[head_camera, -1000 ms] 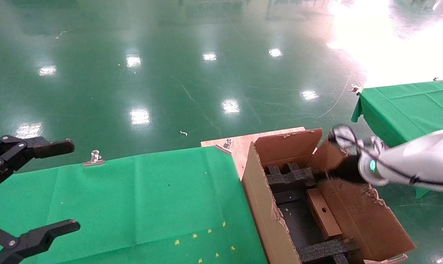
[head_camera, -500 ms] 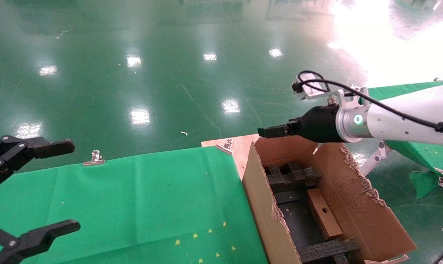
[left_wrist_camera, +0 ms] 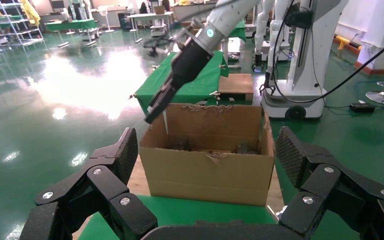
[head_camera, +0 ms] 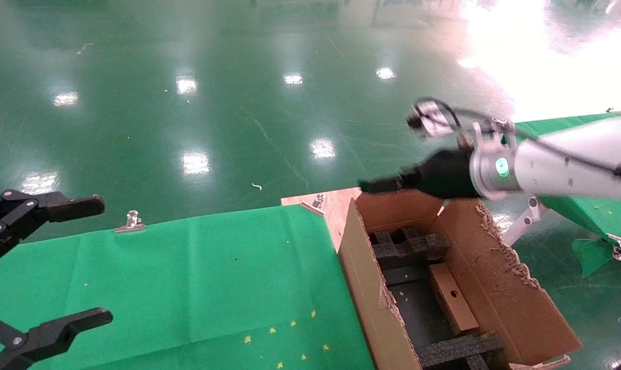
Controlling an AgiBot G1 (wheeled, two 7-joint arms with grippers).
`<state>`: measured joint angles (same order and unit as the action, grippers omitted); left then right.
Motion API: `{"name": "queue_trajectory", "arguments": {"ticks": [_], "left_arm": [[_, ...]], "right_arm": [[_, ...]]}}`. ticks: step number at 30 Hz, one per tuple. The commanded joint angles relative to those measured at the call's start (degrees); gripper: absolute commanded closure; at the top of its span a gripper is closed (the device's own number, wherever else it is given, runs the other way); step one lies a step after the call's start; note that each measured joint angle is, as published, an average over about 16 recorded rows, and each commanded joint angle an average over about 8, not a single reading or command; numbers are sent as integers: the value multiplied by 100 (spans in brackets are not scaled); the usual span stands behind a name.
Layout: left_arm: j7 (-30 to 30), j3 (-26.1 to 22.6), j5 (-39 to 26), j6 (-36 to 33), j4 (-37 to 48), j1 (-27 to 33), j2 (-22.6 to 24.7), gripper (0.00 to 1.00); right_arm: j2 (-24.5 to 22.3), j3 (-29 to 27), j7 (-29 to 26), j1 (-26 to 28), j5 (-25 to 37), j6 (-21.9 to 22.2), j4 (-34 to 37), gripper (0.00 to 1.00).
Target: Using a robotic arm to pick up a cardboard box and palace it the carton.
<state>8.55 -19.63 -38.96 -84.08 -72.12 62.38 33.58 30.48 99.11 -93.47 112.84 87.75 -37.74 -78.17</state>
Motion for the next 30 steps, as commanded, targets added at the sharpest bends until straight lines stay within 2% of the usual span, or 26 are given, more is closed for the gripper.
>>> {"name": "queue_trajectory", "arguments": {"ticks": [1, 30], "left_arm": [[0, 0, 0, 0, 0, 0, 0, 0], [-1, -2, 1, 0, 1, 1, -1, 0]], "right_arm": [[10, -185, 182, -112, -103, -106, 8, 0], [245, -4492, 4470, -2771, -2481, -2592, 247, 0]]}}
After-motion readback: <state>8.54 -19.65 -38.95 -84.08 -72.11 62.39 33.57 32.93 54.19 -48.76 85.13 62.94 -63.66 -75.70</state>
